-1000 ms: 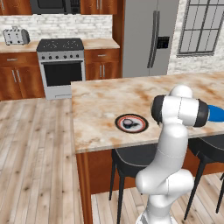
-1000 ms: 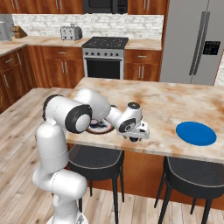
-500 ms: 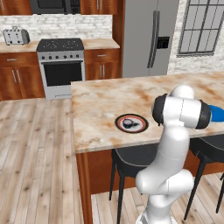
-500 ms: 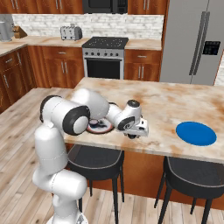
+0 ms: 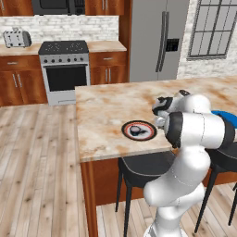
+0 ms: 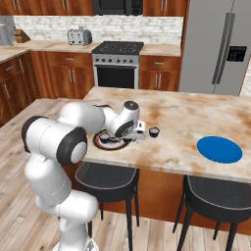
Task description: Place two yogurt containers on each plate.
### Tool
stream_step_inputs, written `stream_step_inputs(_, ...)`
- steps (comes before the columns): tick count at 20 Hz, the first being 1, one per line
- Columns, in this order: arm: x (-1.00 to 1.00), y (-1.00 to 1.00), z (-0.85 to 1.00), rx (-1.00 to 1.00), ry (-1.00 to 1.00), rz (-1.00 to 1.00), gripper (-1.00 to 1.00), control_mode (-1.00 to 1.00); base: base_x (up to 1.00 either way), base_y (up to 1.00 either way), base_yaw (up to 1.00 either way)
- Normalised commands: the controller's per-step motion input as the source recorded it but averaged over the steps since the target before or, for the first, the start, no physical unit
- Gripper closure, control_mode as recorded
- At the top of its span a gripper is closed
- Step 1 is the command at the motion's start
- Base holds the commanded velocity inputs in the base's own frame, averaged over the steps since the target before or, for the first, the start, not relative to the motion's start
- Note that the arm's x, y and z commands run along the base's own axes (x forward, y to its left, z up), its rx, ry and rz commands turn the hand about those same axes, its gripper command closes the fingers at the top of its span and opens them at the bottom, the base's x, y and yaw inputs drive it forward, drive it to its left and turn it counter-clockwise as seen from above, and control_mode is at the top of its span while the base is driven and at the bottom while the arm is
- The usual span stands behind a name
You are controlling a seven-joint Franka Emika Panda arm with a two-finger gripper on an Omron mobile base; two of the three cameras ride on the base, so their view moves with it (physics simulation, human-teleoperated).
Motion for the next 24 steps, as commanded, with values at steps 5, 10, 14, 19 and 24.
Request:
stream_step_inputs(5,0.14,0.71,0.39,-0.10,0.07,0.20,1.00,-1.00,0.00,0.00,0.00)
stream_step_inputs(10,0.26,0.22,-0.28,-0.09,0.13,0.01,1.00,-1.00,0.00,0.00,0.00)
stream_step_inputs(14,0.47,0.21,-0.49,-0.01,0.07,0.00,1.00,-1.00,0.00,0.00,0.00)
stream_step_inputs(19,0.26,-0.04,-0.08,-0.01,0.01,0.00,1.00,-1.00,0.00,0.00,0.00)
stream_step_inputs(24,0.26,-0.07,-0.13,0.00,0.00,0.00,1.00,-1.00,0.00,0.00,0.00)
